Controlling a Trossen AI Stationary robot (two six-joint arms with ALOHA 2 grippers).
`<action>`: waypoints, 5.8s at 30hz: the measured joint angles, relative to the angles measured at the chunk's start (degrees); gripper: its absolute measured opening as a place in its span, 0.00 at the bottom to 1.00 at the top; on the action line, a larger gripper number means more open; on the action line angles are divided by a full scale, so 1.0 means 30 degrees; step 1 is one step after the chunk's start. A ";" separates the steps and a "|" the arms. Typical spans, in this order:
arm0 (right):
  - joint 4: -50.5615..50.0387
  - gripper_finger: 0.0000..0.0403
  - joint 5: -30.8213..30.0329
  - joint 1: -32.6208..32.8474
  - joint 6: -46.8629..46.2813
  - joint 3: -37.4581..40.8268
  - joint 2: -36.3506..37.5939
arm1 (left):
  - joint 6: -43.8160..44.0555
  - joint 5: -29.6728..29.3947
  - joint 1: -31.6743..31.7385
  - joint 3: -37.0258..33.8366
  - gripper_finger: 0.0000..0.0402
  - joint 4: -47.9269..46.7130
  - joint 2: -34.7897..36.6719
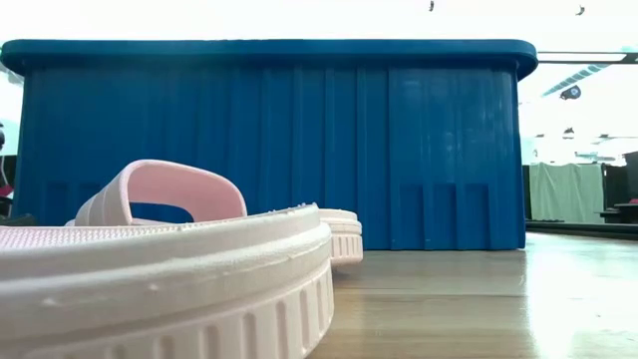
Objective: Pick and place slides into bin
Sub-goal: Put the top pink slide into the blue container
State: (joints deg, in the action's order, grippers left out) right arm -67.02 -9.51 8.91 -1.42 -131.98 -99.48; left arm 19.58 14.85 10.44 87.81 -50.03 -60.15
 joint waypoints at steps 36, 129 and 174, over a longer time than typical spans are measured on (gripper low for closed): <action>-0.4135 0.32 -1.1065 -0.0153 -0.5034 0.2427 0.0353 | 0.6795 -0.2498 -0.8284 0.0862 0.62 -0.4317 -0.5313; -0.7667 0.32 -1.1695 -0.0189 -0.5053 0.3467 0.5377 | 2.1813 -0.8699 -1.3049 0.3596 0.03 -1.0148 -1.9871; -0.7667 0.32 -1.1316 -0.0189 -0.5178 0.3628 0.5377 | -1.2147 -1.2616 -1.2866 0.3111 0.00 2.2969 -0.8492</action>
State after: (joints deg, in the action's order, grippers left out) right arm -90.02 -43.46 8.34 -16.95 -121.10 -83.35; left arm -16.86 -23.00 -28.16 97.14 18.88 -85.62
